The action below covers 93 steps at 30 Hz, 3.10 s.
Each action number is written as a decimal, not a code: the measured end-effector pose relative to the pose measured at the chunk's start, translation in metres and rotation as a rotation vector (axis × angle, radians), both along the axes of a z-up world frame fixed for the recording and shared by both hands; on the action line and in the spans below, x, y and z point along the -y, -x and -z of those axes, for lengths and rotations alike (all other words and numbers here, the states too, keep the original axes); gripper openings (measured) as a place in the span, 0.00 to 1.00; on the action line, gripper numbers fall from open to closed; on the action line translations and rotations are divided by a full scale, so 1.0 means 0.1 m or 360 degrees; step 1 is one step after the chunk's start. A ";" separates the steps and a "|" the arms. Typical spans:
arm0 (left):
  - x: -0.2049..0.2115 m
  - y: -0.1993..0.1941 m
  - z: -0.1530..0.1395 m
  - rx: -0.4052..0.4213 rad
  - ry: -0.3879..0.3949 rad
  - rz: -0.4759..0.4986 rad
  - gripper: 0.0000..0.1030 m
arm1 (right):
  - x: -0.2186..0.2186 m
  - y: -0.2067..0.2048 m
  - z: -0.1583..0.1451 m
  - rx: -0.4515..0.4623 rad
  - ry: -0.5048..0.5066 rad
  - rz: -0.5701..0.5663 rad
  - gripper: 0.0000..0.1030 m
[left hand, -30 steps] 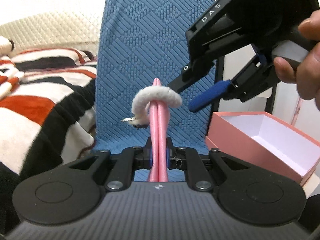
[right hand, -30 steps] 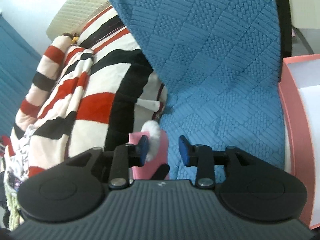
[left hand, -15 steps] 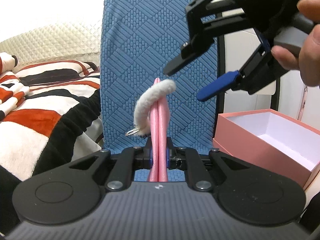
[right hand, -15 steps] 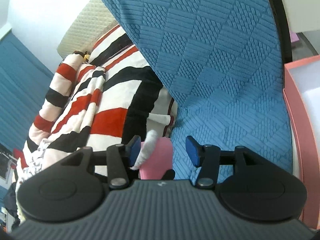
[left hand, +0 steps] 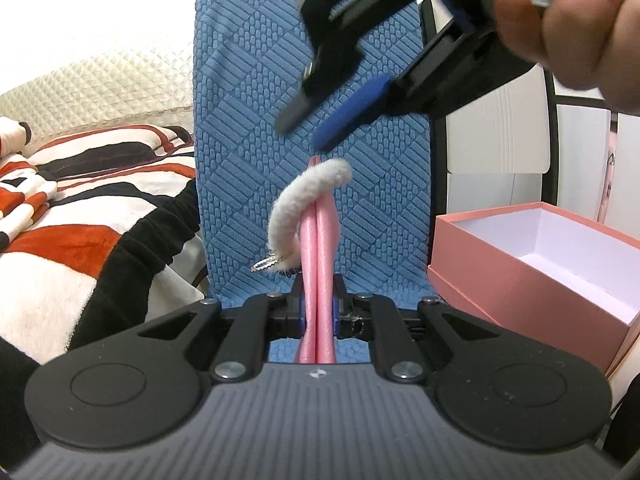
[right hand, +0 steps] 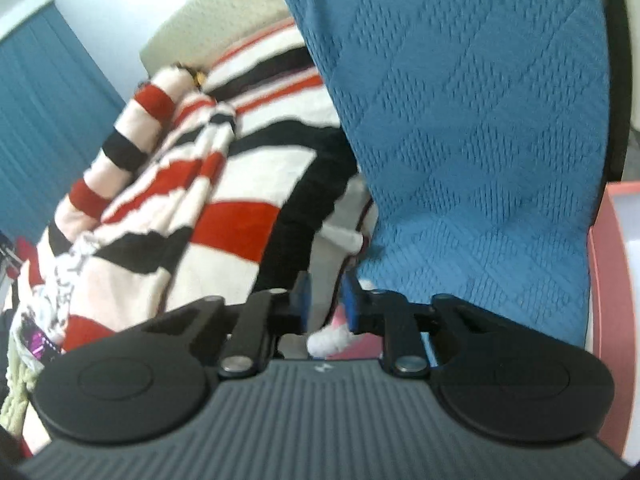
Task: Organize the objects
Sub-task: 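Carry the ring to the pink strip held by the left gripper, then thread the white ring over the folded pink strip with the right gripper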
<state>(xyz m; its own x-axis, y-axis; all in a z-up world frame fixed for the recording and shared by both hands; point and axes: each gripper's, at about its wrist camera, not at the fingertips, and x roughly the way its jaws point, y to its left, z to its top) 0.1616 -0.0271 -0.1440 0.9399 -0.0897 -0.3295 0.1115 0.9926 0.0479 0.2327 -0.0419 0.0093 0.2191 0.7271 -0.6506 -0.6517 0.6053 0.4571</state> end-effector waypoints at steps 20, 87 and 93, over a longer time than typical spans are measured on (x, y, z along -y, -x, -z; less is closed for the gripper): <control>0.10 0.01 0.05 -0.0034 -0.0151 0.0027 0.08 | 0.00 -0.36 0.39 -0.0439 0.0172 0.0189 0.19; -0.15 -0.12 0.09 -0.0202 0.0134 -0.0020 0.08 | -0.17 -0.37 0.57 -0.0523 0.0256 0.0167 0.28; -0.12 -0.11 0.09 -0.0181 0.0072 -0.0044 0.08 | -0.19 -0.37 0.59 -0.0554 0.0252 0.0170 0.28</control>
<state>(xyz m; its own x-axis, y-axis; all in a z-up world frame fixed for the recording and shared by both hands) 0.1722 -0.0150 -0.1527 0.8990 -0.0817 -0.4302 0.0865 0.9962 -0.0083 0.2694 -0.0225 -0.0501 0.0347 0.5967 -0.8017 -0.4037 0.7422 0.5349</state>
